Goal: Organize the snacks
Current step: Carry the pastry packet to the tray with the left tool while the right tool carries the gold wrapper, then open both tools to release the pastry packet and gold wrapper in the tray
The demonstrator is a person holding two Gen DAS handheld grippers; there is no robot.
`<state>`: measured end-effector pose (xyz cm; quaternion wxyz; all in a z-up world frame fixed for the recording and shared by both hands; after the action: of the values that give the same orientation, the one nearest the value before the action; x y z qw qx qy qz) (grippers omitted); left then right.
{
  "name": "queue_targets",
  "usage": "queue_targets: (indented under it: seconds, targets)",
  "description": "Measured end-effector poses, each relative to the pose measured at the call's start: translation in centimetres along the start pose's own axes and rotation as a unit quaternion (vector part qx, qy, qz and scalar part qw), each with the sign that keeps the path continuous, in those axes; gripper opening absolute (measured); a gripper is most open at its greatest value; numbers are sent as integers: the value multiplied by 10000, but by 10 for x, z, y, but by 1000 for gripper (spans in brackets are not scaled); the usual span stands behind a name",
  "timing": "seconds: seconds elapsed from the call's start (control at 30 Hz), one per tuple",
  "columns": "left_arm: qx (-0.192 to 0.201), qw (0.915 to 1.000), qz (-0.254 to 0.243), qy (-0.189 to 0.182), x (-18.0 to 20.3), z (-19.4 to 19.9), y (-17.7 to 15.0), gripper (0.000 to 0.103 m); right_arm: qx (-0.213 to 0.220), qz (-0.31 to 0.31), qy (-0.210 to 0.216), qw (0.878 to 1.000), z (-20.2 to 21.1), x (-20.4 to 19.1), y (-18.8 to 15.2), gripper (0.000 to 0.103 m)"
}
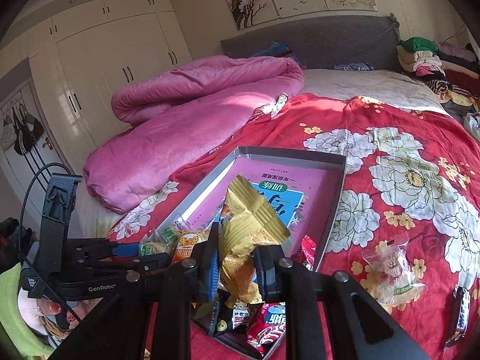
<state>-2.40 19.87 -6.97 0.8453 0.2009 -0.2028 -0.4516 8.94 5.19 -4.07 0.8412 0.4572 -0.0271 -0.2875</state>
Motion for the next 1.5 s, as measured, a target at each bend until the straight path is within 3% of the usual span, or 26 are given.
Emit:
queue_targets:
  seconds: [0.3,0.53,0.77,1.1,1.5]
  targets:
    - [28,10000,13,-30,1,-1,2,44,-147,-107,2,9998,-5,8,-12,21]
    - [103,9999,22,-114,2,1,4,44,-173,-277,-34,9995,0,18,-15,39]
    - [239,9996,59,-152,1,6,6,48,-168,-488,-47,9987,6,28,-17,49]
    - [347,9991,124,-209,0,11,8,52,-59,-668,-96,9977,18,39,-15,50]
    - [550,9979,216,-273,-4,20,11,55,-226,-315,157,9991,15,9,-21,51]
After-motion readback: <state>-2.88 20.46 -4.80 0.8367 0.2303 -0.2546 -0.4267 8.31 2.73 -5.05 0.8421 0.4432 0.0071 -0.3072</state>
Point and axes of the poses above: each gripper's, at about its wrist camera, not at the fingertips, and z roughly against the way its jaws point, x to its right, y to its top, the point moved 3 cm from there along -z, roughly the way its jaws point, and after that the axes turned 4 degrees about z, right-handed, at the moved point
